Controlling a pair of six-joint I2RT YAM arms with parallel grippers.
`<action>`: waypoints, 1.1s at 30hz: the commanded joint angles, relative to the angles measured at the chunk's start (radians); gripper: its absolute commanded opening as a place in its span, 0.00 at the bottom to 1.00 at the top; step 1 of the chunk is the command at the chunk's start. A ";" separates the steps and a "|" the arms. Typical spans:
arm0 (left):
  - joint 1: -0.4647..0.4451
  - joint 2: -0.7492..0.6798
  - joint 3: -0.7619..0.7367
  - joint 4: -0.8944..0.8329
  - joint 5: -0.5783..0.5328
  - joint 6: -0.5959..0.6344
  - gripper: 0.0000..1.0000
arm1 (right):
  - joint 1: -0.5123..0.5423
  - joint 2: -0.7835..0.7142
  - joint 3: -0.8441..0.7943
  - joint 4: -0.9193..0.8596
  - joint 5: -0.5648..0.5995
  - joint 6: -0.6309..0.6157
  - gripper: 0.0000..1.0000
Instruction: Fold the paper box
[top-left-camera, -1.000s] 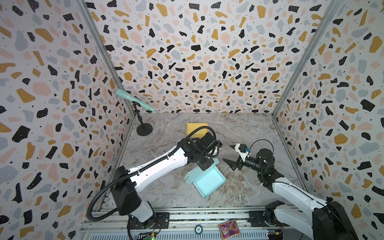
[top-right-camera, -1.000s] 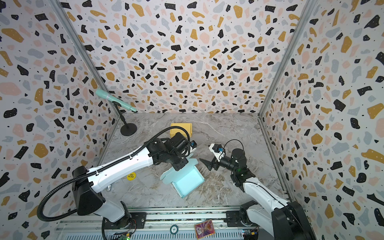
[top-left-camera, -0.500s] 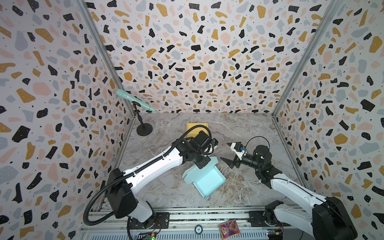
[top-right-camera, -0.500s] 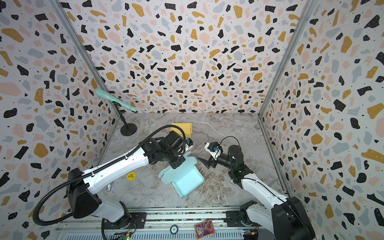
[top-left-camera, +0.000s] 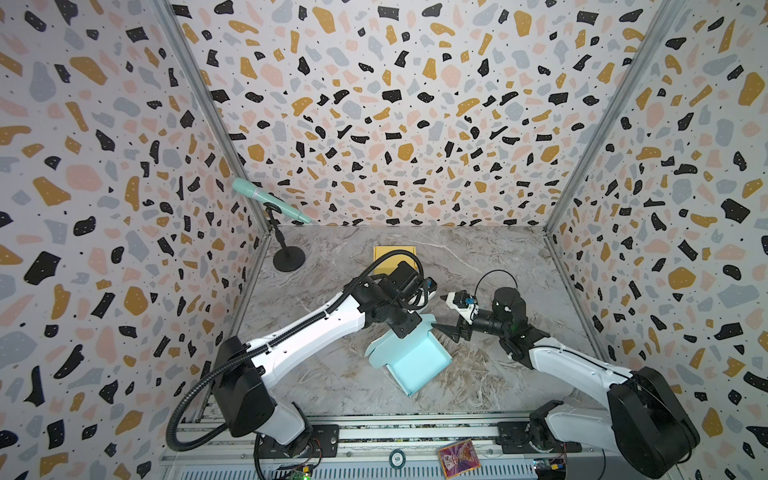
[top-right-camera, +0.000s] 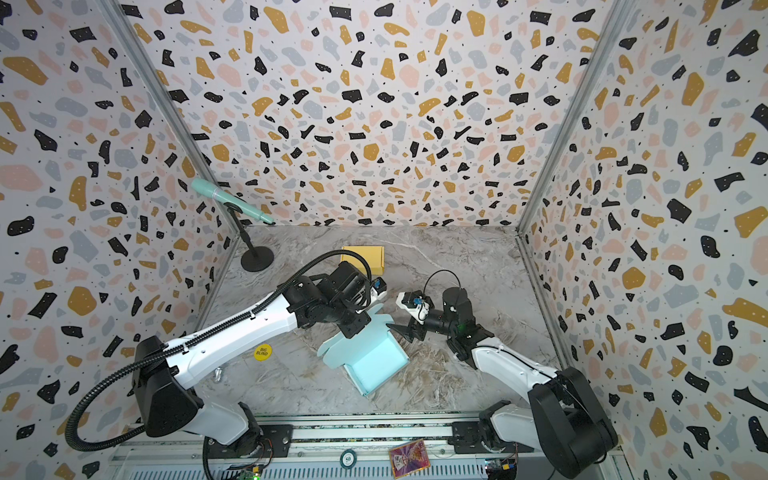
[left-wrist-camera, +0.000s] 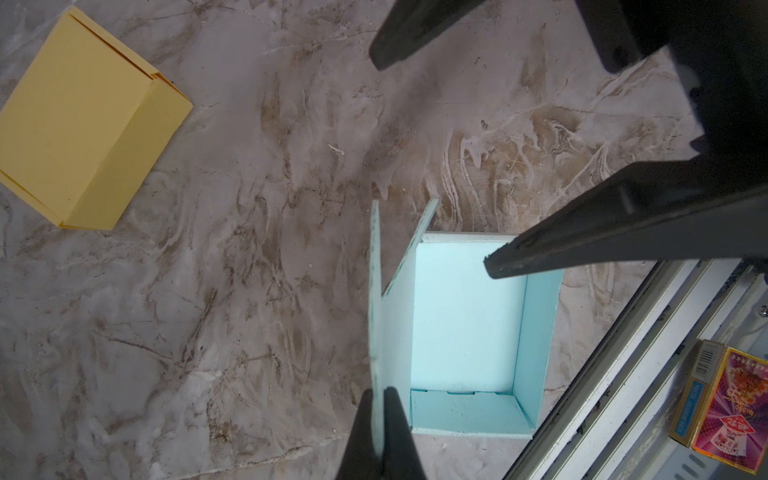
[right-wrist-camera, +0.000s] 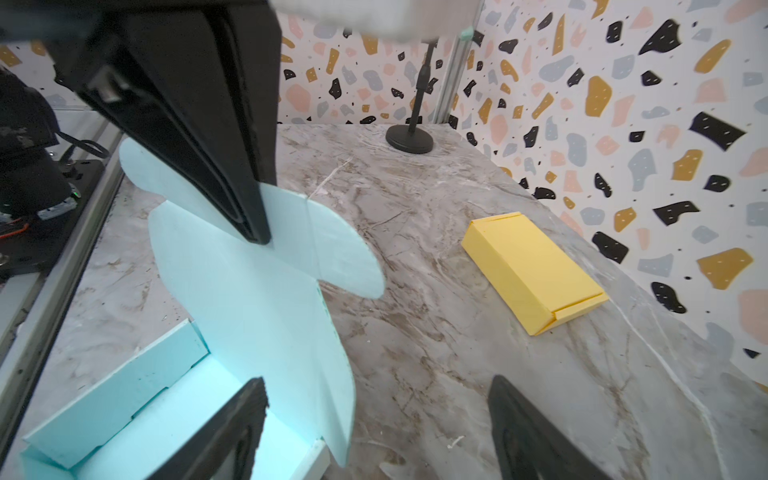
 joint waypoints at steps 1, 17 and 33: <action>0.002 0.014 0.006 0.009 0.000 0.013 0.00 | 0.019 0.022 0.051 -0.015 -0.025 -0.020 0.80; 0.002 0.039 0.021 0.008 -0.017 0.017 0.00 | 0.061 0.111 0.130 -0.109 -0.042 -0.053 0.49; 0.003 0.028 0.011 0.021 -0.027 0.018 0.00 | 0.059 0.161 0.138 -0.092 -0.099 -0.043 0.17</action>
